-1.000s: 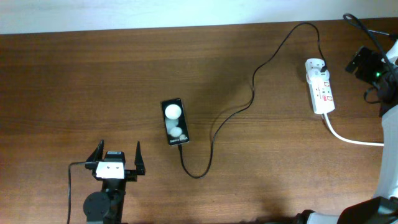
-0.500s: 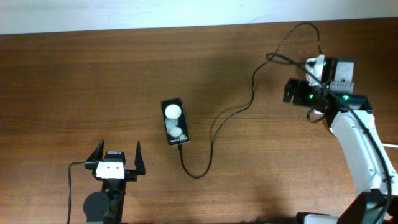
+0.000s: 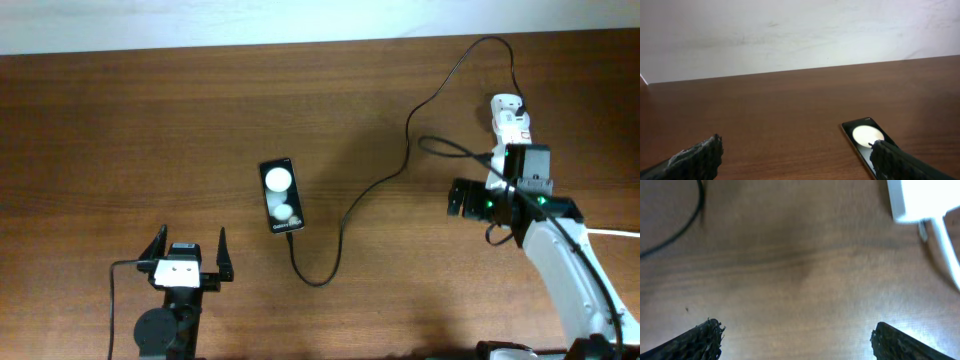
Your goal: Plug charger to phone and switch on socket
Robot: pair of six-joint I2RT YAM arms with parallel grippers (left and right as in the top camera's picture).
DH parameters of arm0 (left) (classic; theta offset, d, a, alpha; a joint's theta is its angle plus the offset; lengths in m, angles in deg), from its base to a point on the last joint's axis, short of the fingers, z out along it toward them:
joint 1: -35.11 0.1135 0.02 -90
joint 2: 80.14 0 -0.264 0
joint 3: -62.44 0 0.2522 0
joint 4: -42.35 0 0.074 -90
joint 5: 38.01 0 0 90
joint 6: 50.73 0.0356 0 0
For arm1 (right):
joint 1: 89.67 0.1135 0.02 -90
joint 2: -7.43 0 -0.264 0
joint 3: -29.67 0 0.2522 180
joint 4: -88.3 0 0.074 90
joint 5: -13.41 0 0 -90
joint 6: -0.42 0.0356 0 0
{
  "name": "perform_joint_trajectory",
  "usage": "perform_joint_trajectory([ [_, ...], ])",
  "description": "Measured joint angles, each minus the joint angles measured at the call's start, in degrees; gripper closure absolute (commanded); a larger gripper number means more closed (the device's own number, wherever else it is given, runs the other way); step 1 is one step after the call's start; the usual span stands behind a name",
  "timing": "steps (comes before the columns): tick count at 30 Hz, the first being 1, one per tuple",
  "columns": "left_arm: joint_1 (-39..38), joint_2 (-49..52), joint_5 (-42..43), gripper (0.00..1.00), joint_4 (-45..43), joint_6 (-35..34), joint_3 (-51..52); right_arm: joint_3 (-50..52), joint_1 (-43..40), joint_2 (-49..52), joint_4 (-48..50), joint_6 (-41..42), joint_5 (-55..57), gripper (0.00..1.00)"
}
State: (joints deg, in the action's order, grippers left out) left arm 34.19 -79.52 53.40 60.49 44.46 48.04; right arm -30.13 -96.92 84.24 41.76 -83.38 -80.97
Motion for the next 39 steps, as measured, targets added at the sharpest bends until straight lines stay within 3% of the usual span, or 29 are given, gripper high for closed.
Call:
perform_joint_trajectory([
  [6,0.0,0.0,0.0,0.01,0.0,0.0,0.0,11.7,0.0,-8.0,0.0,0.0,0.0,0.01],
  [10,0.0,0.0,0.0,0.01,0.0,0.0,0.0,12.5,0.0,-10.4,1.0,0.0,0.0,0.01],
  [16,0.0,0.0,0.0,0.01,0.0,0.0,0.0,21.2,5.5,-11.6,23.3,-0.1,-0.3,0.01],
  [39,0.0,0.0,0.0,0.01,0.0,0.0,0.0,39.5,7.8,-18.7,46.1,-1.7,-1.8,0.01],
])
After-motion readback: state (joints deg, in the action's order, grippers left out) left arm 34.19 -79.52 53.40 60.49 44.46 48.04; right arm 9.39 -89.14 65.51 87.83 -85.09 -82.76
